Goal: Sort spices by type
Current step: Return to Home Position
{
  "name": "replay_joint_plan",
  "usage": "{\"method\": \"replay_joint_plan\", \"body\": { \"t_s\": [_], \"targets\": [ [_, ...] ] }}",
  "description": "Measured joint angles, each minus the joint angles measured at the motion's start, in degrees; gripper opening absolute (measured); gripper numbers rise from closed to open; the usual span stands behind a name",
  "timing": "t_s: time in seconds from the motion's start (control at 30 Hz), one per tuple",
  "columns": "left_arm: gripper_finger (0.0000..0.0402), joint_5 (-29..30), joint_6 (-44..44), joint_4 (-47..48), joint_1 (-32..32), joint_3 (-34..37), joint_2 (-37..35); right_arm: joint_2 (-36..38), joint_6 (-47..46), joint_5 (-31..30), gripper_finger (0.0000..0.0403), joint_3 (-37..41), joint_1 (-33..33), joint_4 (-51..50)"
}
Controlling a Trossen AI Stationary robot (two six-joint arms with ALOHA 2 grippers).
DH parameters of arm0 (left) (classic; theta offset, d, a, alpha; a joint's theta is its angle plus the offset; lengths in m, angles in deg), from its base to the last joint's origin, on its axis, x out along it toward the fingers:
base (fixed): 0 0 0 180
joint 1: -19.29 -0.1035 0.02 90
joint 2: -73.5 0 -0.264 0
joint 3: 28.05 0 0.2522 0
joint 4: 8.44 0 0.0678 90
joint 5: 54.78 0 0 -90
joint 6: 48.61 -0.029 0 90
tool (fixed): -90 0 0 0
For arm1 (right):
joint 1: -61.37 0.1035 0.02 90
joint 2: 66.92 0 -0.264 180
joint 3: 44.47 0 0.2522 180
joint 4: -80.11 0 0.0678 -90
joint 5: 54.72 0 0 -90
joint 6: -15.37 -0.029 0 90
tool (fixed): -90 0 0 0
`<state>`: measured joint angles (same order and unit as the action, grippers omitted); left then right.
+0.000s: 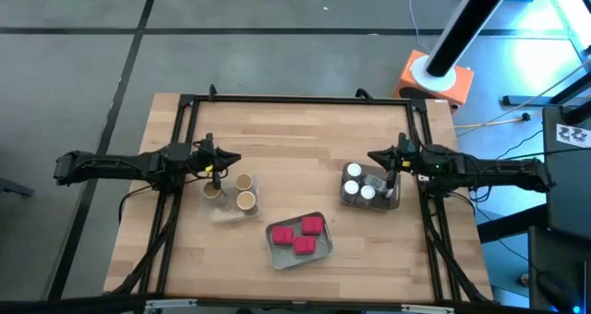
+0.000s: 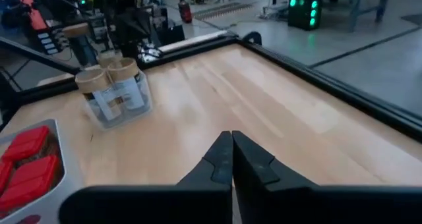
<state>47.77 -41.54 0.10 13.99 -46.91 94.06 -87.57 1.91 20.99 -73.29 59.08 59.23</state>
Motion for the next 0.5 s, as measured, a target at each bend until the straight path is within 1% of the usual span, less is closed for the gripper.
{"method": "replay_joint_plan", "body": {
  "t_s": [0.17,0.27,0.33,0.43,0.5],
  "targets": [
    [0.0006,0.0,-0.1,0.1,0.0,2.8,-4.7,0.0,-1.2,-7.0,0.0005,1.5,5.4,1.0],
    [0.0006,0.0,-0.1,0.1,0.0,4.2,-7.1,0.0,-1.2,-8.6,0.0005,2.2,8.4,0.9],
    [0.0006,0.0,0.0,1.2,0.0,4.5,-8.5,0.2,0.1,-8.2,0.0006,2.8,10.3,0.9],
    [0.0005,0.0,0.0,2.6,0.0,4.5,-9.9,1.6,3.1,-4.3,0.0006,4.2,12.1,0.7],
    [0.0005,0.0,-0.3,2.7,0.0,4.5,-10.6,3.1,3.7,-1.9,0.0006,5.2,12.0,0.4]
  ]
}}
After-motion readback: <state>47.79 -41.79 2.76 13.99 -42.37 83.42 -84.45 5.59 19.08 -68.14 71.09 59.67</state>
